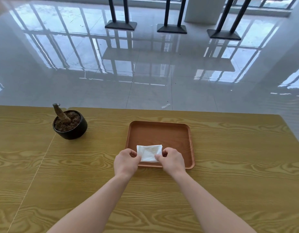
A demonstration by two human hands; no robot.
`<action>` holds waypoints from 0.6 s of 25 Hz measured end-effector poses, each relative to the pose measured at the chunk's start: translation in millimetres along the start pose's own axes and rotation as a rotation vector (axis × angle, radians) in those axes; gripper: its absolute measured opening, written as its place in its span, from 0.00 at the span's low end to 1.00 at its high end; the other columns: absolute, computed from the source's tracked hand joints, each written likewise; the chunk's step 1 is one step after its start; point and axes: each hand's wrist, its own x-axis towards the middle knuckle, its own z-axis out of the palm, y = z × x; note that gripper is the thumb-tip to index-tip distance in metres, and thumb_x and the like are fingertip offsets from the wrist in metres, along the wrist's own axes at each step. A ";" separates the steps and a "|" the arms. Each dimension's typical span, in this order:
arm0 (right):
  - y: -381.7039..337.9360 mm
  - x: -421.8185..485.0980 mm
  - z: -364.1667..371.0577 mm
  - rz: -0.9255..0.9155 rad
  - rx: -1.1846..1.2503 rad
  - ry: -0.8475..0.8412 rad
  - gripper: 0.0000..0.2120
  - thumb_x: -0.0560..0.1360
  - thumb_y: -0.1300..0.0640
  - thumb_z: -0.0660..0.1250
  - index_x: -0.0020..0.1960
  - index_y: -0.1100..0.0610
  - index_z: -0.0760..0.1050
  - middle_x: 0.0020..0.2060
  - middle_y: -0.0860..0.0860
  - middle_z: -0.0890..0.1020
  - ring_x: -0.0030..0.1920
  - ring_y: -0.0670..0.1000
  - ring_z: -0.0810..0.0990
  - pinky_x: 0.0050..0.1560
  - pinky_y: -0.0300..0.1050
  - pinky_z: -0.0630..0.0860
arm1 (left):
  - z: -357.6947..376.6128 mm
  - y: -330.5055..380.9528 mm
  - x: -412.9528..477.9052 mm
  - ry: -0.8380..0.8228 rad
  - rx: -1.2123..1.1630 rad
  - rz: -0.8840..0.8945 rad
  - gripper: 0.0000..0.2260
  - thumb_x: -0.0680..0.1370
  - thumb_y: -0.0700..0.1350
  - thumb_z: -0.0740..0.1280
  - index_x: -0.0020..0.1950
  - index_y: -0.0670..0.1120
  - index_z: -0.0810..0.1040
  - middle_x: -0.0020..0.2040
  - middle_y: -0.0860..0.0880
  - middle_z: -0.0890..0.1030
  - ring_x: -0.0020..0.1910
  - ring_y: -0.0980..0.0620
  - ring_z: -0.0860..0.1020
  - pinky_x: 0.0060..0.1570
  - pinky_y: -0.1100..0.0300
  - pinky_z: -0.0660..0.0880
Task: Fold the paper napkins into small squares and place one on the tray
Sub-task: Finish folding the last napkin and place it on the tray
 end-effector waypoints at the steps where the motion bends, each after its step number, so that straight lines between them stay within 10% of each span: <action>1: -2.9 5.8 1.7 0.004 0.005 0.000 0.12 0.74 0.45 0.71 0.41 0.53 0.78 0.37 0.46 0.83 0.41 0.50 0.81 0.44 0.48 0.77 | -0.3 1.2 7.3 -0.003 0.008 -0.001 0.04 0.71 0.50 0.73 0.40 0.53 0.81 0.34 0.56 0.82 0.34 0.59 0.80 0.36 0.60 0.74; 15: -19.8 75.4 36.0 0.107 -0.006 -0.006 0.12 0.75 0.43 0.70 0.45 0.51 0.77 0.41 0.47 0.83 0.44 0.51 0.81 0.48 0.50 0.79 | 13.7 6.4 90.5 -0.048 0.148 -0.036 0.08 0.74 0.53 0.70 0.50 0.51 0.81 0.45 0.52 0.84 0.44 0.51 0.81 0.42 0.56 0.77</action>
